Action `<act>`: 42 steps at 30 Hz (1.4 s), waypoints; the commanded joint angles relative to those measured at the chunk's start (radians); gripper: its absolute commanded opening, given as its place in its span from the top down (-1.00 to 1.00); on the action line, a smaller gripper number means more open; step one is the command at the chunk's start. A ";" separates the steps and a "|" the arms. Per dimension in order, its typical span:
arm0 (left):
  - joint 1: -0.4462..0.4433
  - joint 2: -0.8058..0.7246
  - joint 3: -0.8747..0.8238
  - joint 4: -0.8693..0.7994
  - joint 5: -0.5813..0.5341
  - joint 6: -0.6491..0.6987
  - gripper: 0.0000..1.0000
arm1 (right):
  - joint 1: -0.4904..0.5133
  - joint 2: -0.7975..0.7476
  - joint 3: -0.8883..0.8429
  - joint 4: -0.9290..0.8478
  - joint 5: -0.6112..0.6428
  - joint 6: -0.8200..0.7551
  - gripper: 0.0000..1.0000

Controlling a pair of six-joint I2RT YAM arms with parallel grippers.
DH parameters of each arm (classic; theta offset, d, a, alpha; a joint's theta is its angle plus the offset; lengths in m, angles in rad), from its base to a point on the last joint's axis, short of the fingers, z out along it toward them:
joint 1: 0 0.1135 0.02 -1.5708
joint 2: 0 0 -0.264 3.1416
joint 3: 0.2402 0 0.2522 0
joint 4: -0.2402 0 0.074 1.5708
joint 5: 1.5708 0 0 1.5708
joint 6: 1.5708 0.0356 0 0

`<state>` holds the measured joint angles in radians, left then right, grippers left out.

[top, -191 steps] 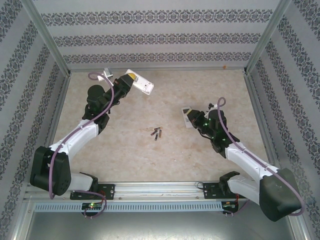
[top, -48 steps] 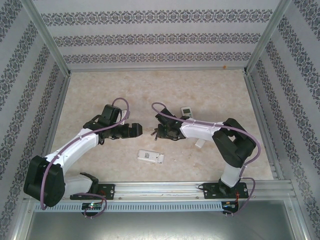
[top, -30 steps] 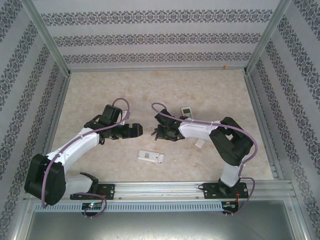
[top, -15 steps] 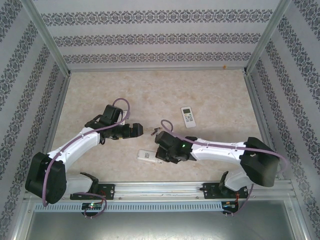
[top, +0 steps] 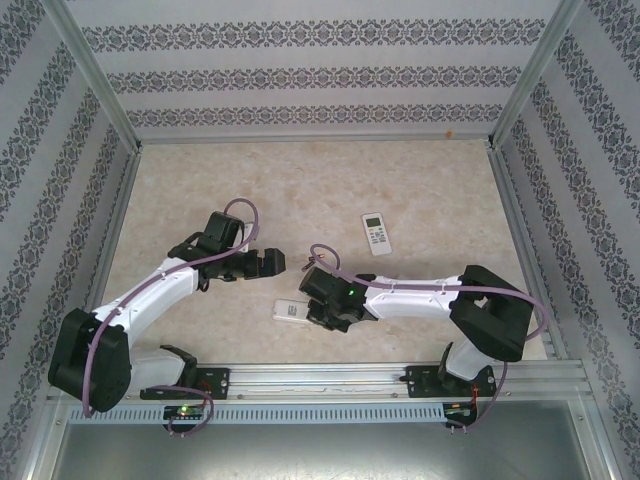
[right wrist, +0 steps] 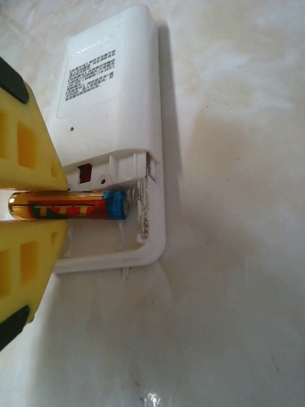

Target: Load the batteries into the remote control

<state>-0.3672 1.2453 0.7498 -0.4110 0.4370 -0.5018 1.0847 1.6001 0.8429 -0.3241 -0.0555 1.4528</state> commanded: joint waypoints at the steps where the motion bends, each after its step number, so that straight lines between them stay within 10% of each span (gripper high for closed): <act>1: -0.009 0.007 -0.017 0.016 -0.003 -0.004 -1.00 | 0.014 -0.012 0.025 -0.044 0.015 -0.013 0.55; 26: -0.102 0.119 -0.168 0.040 0.239 -0.091 -0.29 | 0.015 0.033 0.063 -0.092 0.046 -0.101 0.69; 42: -0.160 0.262 -0.150 0.014 0.099 -0.092 0.07 | 0.018 0.147 0.061 -0.101 0.138 -0.184 0.80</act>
<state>-0.4789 1.4345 0.6167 -0.4282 0.5842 -0.5892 1.0946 1.6718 0.9340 -0.4156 0.0139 1.3075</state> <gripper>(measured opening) 0.470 0.099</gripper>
